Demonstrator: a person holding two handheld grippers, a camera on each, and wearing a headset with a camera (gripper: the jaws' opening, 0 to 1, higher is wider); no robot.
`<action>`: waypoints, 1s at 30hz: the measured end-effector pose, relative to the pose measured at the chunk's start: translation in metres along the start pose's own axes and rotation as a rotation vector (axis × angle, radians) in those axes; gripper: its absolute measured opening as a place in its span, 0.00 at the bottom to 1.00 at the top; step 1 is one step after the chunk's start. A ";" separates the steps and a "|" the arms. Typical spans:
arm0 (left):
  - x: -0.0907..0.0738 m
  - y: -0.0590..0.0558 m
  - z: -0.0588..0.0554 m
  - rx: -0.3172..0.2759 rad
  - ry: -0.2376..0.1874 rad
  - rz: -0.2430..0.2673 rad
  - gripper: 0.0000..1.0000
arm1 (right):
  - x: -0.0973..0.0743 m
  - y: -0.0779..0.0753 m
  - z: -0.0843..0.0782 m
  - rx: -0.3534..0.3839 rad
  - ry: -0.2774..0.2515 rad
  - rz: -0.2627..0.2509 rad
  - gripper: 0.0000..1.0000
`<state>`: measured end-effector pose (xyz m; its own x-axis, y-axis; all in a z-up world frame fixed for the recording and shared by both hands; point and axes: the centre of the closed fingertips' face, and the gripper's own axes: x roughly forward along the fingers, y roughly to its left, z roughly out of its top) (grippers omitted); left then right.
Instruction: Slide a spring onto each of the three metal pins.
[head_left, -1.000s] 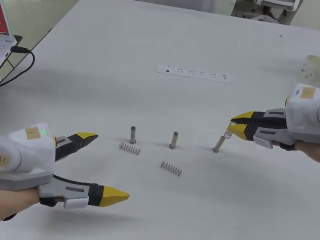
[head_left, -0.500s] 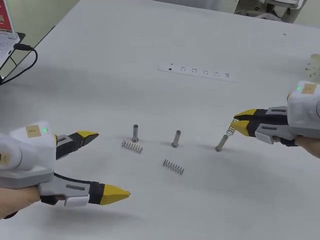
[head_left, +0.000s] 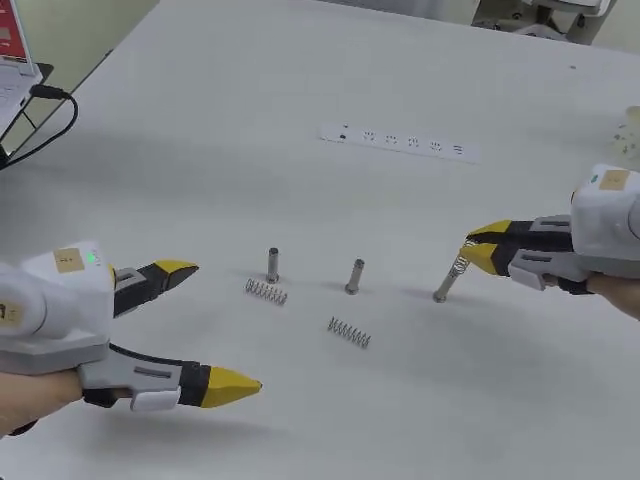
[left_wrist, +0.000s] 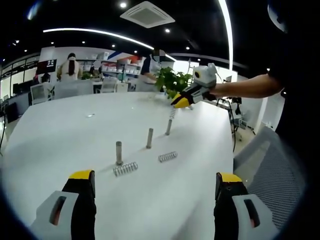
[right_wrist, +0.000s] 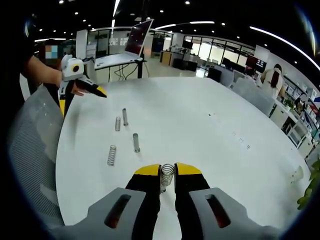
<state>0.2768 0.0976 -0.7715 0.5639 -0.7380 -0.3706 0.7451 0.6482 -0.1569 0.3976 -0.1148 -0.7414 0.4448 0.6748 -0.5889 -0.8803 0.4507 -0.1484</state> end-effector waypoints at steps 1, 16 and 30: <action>0.000 0.000 0.000 -0.001 0.001 0.000 0.98 | 0.000 0.000 0.000 -0.001 0.000 0.001 0.07; -0.003 0.000 -0.003 -0.007 0.005 0.005 0.97 | 0.005 0.000 -0.007 0.009 0.014 0.002 0.07; -0.003 0.001 -0.004 -0.012 0.010 0.005 0.96 | 0.012 0.005 -0.020 0.016 0.047 0.012 0.07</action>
<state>0.2740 0.1011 -0.7744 0.5645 -0.7326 -0.3803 0.7376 0.6545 -0.1661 0.3954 -0.1161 -0.7649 0.4259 0.6520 -0.6273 -0.8824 0.4526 -0.1287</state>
